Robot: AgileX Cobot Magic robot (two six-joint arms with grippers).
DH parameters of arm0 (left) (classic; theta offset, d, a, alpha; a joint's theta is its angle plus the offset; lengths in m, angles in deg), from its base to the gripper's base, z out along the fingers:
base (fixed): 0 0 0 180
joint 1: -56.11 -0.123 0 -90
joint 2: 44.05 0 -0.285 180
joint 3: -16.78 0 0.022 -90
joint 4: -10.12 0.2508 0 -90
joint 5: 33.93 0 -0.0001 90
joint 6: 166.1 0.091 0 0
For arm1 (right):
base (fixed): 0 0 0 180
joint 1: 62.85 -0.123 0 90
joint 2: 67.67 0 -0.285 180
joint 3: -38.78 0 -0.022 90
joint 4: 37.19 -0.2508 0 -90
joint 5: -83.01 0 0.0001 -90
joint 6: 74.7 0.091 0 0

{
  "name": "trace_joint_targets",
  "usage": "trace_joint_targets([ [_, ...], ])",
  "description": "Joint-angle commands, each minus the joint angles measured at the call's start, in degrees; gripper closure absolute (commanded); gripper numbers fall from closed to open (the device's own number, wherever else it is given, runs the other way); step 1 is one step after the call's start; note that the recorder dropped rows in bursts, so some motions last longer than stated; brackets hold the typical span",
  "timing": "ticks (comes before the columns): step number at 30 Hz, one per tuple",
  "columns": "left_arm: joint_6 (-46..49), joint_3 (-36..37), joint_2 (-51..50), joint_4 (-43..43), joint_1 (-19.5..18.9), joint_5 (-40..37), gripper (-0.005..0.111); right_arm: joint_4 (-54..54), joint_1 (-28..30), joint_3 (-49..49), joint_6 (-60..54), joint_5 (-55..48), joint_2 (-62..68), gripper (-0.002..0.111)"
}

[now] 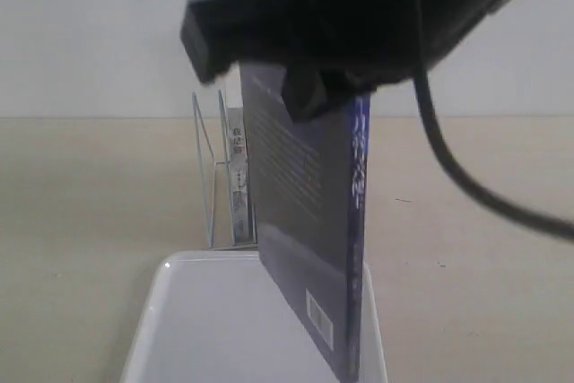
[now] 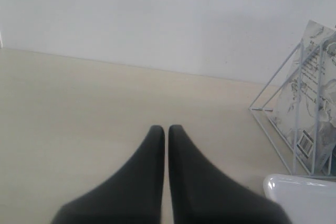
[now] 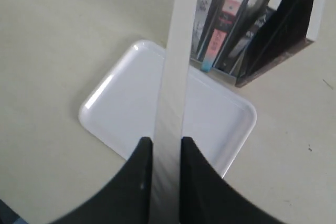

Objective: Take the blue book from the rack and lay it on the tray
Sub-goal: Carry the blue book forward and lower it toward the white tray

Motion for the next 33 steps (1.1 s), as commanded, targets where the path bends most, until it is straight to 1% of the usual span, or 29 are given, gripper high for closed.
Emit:
trace_joint_targets([
  [1,-0.53,-0.20,-0.19,-0.59,-0.20,0.41,0.103,4.14,-0.59,-9.53,6.31,8.43,-1.93,0.108],
  [6,-0.53,-0.20,-0.19,-0.59,-0.20,0.41,0.103,10.55,-0.59,-17.44,14.51,14.42,-1.71,0.108],
  [9,-0.53,-0.20,-0.19,-0.59,-0.20,0.41,0.103,15.55,-0.59,-19.40,20.67,14.81,-1.71,0.108],
  [14,-0.53,-0.20,-0.19,-0.59,-0.20,0.41,0.103,21.47,-0.59,-20.30,27.17,14.23,-1.71,0.108],
  [19,-0.53,-0.20,-0.19,-0.59,-0.20,0.41,0.103,23.59,-0.88,-20.30,31.24,14.63,-1.19,0.108],
  [24,-0.53,-0.20,-0.19,-0.59,-0.20,0.41,0.103,26.21,-1.13,-21.53,36.22,14.90,2.79,0.108],
  [29,-0.53,-0.20,-0.19,-0.59,-0.20,0.41,0.103,31.39,-3.90,-21.63,42.27,14.70,5.44,0.108],
  [30,-0.53,-0.20,-0.19,-0.59,-0.20,0.41,0.103,33.82,-5.15,-21.63,45.18,13.58,6.10,0.108],
  [33,-0.53,-0.20,-0.19,-0.59,-0.20,0.41,0.103,37.04,-6.89,-21.63,46.94,9.59,8.03,0.108],
])
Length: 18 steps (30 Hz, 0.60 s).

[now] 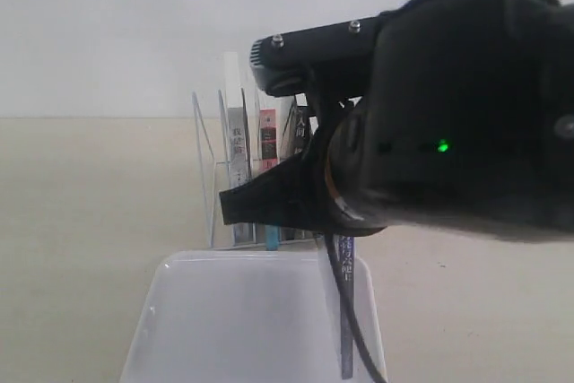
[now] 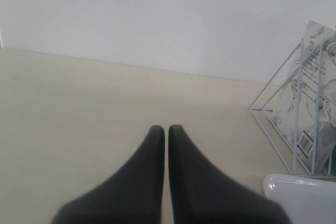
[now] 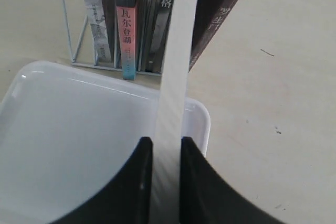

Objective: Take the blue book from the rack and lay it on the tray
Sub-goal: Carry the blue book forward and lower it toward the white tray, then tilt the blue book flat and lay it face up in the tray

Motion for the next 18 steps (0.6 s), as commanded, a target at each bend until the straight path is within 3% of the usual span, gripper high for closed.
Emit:
trace_joint_targets([
  [1,-0.43,-0.20,-0.19,-0.59,-0.20,0.41,0.103,5.74,-1.94,0.35,2.71,-5.15,1.70,0.108],
  [18,-0.43,-0.20,-0.19,-0.59,-0.20,0.41,0.103,8.80,-3.48,0.35,7.15,-4.31,4.68,0.108],
])
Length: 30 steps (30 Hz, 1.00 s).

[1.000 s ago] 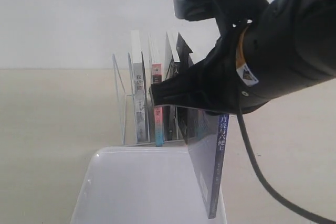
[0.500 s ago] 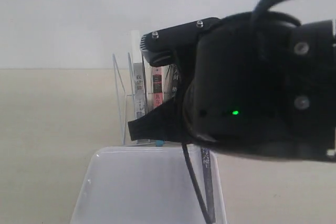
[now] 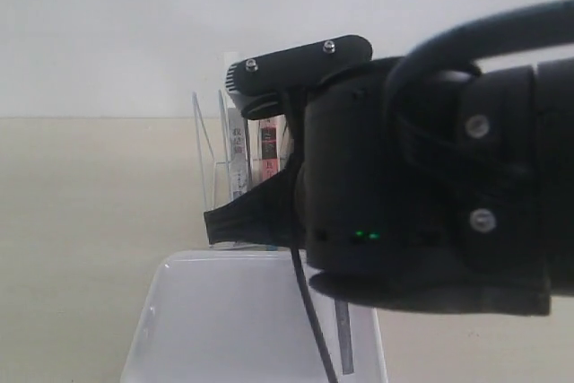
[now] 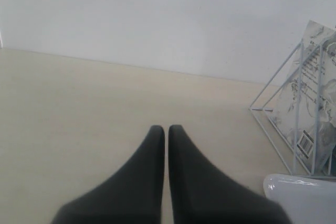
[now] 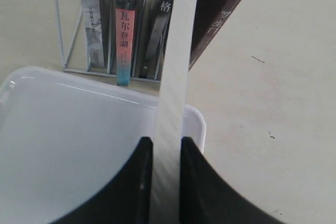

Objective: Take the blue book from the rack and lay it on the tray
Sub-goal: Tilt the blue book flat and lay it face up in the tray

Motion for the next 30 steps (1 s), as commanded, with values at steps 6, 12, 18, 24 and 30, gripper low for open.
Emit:
trace_joint_targets([
  [6,-0.43,-0.20,-0.19,-0.59,-0.20,0.41,0.103,3.07,-0.09,0.45,1.89,1.23,5.00,0.108],
  [12,-0.43,-0.20,-0.19,-0.59,-0.20,0.41,0.103,2.97,-0.09,0.45,2.29,4.20,6.24,0.108],
  [18,-0.43,-0.20,-0.19,-0.59,-0.20,0.41,0.103,1.95,-0.09,0.45,2.30,6.53,7.60,0.108],
  [24,-0.43,-0.20,-0.19,-0.59,-0.20,0.41,0.103,0.48,-0.09,0.45,2.30,11.67,8.24,0.108],
  [30,-0.43,-0.20,-0.19,-0.59,-0.20,0.41,0.103,0.11,-0.09,0.45,2.15,16.97,8.34,0.108],
])
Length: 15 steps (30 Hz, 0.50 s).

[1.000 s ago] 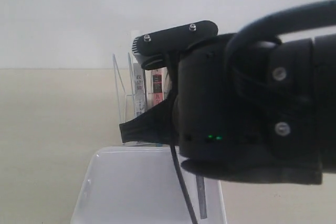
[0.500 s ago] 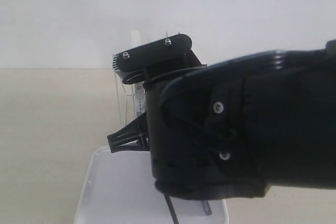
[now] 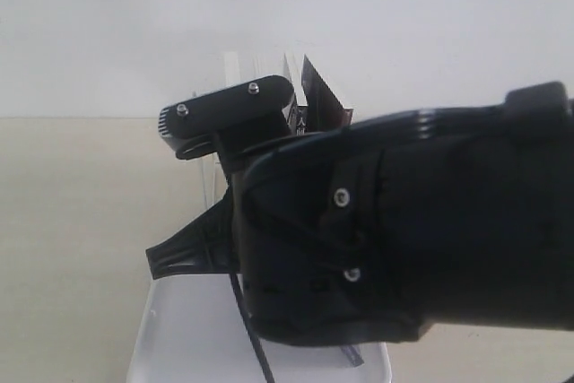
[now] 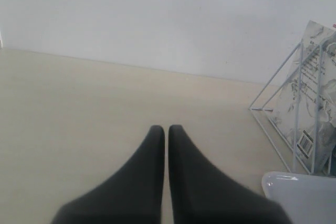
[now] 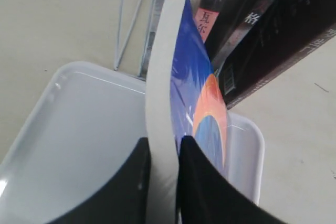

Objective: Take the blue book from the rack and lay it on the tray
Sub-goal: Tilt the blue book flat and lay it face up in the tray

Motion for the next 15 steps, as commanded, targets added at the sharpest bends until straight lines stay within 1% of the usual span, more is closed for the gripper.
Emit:
trace_joint_targets([
  [1,-0.43,-0.20,-0.19,-0.59,-0.20,0.41,0.103,-3.35,0.00,-0.57,1.31,6.71,1.07,0.108],
  [3,-0.43,-0.20,-0.19,-0.59,-0.20,0.41,0.103,-3.35,0.00,-0.57,1.19,7.33,1.07,0.108],
  [5,-0.43,-0.20,-0.19,-0.59,-0.20,0.41,0.103,-3.35,0.00,-0.57,1.19,7.33,1.07,0.103],
  [7,-0.43,-0.20,-0.19,-0.59,-0.20,0.41,0.103,-3.35,0.00,-0.57,1.19,7.33,1.07,0.092],
  [8,-0.43,-0.20,-0.19,-0.59,-0.20,0.41,0.103,-3.35,0.00,-0.57,2.05,7.33,1.07,0.079],
  [9,-0.43,-0.20,-0.19,-0.59,-0.20,0.41,0.103,-3.35,0.00,-0.57,2.58,7.33,1.07,0.072],
  [10,-0.43,-0.20,-0.19,-0.59,-0.20,0.41,0.103,-3.20,0.00,-0.57,3.08,7.33,1.07,0.067],
  [13,-0.43,-0.20,-0.19,-0.59,-0.20,0.41,0.103,-2.75,0.00,-0.57,4.27,7.33,1.30,0.060],
  [15,-0.43,-0.20,-0.19,-0.59,-0.20,0.41,0.103,-2.36,0.00,-0.57,4.77,7.45,1.30,0.059],
])
